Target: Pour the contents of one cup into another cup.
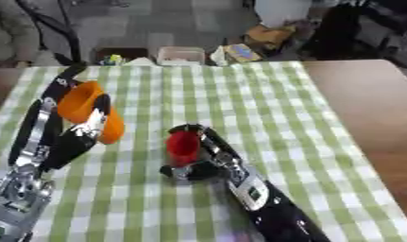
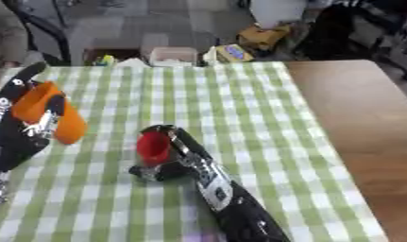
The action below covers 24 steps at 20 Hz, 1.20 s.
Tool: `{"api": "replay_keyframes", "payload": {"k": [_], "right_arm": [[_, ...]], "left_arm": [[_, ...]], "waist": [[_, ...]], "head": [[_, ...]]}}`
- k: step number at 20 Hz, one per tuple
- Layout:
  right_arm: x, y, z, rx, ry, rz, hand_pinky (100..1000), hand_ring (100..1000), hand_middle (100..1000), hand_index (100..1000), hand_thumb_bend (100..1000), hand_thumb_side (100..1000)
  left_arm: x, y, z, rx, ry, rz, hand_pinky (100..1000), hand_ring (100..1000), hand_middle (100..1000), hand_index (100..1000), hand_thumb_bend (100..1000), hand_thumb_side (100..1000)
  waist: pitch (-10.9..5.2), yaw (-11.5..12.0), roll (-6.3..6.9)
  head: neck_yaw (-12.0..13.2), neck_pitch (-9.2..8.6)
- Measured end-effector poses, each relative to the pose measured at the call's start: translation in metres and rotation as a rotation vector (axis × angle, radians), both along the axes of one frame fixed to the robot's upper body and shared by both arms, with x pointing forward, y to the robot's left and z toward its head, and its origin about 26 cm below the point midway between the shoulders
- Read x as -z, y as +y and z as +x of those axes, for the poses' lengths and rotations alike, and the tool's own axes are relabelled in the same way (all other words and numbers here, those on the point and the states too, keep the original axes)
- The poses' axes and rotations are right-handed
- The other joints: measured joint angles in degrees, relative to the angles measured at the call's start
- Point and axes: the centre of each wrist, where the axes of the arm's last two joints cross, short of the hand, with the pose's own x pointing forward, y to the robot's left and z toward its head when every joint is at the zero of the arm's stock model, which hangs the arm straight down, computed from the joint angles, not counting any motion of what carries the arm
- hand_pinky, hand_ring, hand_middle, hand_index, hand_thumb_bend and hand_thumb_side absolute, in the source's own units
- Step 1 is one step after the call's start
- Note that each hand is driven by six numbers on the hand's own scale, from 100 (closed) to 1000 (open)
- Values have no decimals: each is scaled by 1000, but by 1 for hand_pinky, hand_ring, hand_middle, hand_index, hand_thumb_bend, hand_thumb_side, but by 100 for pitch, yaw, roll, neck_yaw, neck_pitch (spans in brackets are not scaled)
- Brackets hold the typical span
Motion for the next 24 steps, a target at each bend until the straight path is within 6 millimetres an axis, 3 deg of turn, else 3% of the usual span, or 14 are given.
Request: {"api": "replay_keyframes", "payload": {"k": [2, 3, 9, 16, 24], "right_arm": [[0, 1, 0, 14, -4, 12, 593, 396, 340, 642, 123, 157], [0, 1, 0, 23, -5, 19, 573, 363, 310, 608, 100, 102], [0, 1, 0, 77, -4, 79, 492, 248, 204, 493, 100, 100], [-6, 6, -2, 68, -12, 121, 483, 240, 196, 484, 100, 100], [-23, 27, -9, -133, -73, 60, 488, 241, 197, 490, 100, 100]], "left_arm": [[0, 0, 0, 0, 0, 0, 662, 618, 490, 940, 100, 478], [0, 0, 0, 0, 0, 0, 661, 618, 490, 940, 100, 477], [0, 0, 0, 3, 3, 3, 661, 618, 489, 939, 100, 477], [-7, -4, -1, 34, -6, 17, 658, 616, 489, 933, 100, 468], [-36, -2, -5, 109, -50, 131, 651, 609, 485, 923, 100, 443]], "waist": [[2, 3, -1], [3, 6, -1], [6, 2, -1], [5, -17, 7], [-21, -30, 41]], "head": [[-1, 0], [-1, 0], [-4, 0], [-18, 0], [-46, 0]]}}
